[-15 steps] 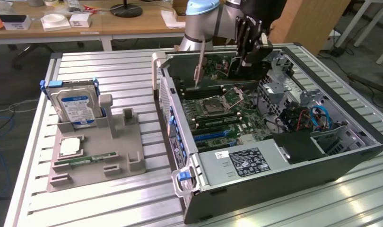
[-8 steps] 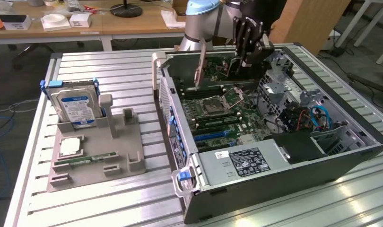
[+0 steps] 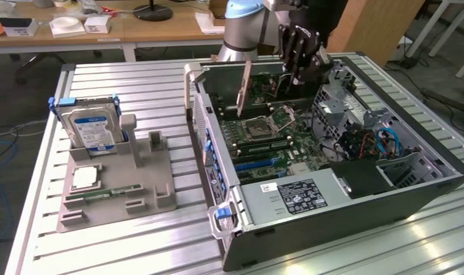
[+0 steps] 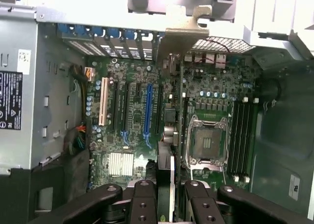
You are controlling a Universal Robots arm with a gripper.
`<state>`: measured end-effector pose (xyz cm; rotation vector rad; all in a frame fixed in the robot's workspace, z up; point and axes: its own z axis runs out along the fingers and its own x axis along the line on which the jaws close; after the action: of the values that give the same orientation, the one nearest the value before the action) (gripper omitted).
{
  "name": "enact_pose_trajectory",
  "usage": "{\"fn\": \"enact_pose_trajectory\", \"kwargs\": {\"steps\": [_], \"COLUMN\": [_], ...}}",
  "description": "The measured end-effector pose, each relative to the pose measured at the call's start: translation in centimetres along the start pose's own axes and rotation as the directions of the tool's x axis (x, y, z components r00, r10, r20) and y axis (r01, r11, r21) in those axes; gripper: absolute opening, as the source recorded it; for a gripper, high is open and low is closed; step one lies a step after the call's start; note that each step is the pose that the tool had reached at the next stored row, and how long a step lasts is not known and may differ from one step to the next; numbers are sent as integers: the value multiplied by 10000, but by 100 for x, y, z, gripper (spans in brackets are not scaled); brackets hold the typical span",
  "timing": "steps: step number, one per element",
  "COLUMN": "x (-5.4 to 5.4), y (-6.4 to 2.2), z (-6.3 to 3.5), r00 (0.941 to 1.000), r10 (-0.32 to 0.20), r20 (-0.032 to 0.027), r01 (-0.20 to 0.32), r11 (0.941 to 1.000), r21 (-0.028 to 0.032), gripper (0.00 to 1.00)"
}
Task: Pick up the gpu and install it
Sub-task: 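Insert the gpu into the slot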
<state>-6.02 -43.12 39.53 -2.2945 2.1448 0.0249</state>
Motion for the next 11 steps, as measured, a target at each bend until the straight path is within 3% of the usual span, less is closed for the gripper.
{"fn": "enact_pose_trajectory", "kwargs": {"steps": [5,11], "x": [0,17], "y": [4,21], "z": [18,122], "r00": [10000,10000], "r10": [-17,74], "r20": [4,6], "r01": [17,-74], "r11": [10000,10000], "r21": [-15,-35], "gripper": [27,27]}}
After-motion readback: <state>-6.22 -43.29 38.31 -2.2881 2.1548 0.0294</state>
